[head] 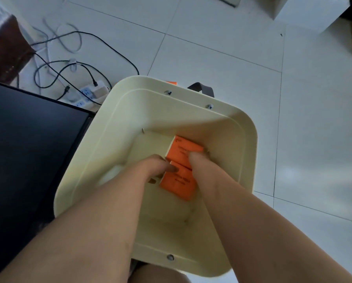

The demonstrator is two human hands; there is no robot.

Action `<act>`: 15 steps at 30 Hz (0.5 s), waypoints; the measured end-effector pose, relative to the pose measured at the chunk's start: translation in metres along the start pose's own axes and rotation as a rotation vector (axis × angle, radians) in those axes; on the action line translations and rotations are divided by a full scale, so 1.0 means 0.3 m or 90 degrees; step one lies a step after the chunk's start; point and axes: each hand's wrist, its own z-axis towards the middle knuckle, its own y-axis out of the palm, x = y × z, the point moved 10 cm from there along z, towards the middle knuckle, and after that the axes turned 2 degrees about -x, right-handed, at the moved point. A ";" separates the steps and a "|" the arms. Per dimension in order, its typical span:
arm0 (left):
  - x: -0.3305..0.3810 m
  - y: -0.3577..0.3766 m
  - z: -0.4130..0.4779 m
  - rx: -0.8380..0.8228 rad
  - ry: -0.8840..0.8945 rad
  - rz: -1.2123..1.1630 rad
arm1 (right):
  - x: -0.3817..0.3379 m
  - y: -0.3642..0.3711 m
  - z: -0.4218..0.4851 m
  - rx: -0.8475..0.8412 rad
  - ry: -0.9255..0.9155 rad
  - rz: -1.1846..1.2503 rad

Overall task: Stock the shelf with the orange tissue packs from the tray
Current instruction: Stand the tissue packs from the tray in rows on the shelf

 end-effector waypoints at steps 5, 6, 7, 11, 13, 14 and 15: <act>-0.029 0.012 0.003 0.003 -0.005 -0.012 | 0.092 0.005 0.056 0.028 0.056 0.082; -0.044 0.017 0.004 -0.002 -0.010 -0.026 | 0.086 0.012 0.041 0.020 0.060 0.074; -0.062 0.022 0.004 -0.007 -0.017 -0.042 | 0.086 0.029 0.037 0.005 0.065 0.060; -0.111 0.024 0.007 -0.015 -0.030 -0.099 | 0.082 0.082 0.007 -0.033 0.073 0.051; -0.116 0.014 0.006 -0.007 -0.025 -0.148 | 0.046 0.096 -0.017 -0.030 0.045 0.041; -0.119 0.001 0.009 0.006 -0.023 -0.173 | 0.021 0.100 -0.020 -0.022 0.019 0.028; -0.123 -0.013 0.006 0.023 -0.025 -0.197 | 0.002 0.107 -0.019 -0.014 0.001 0.016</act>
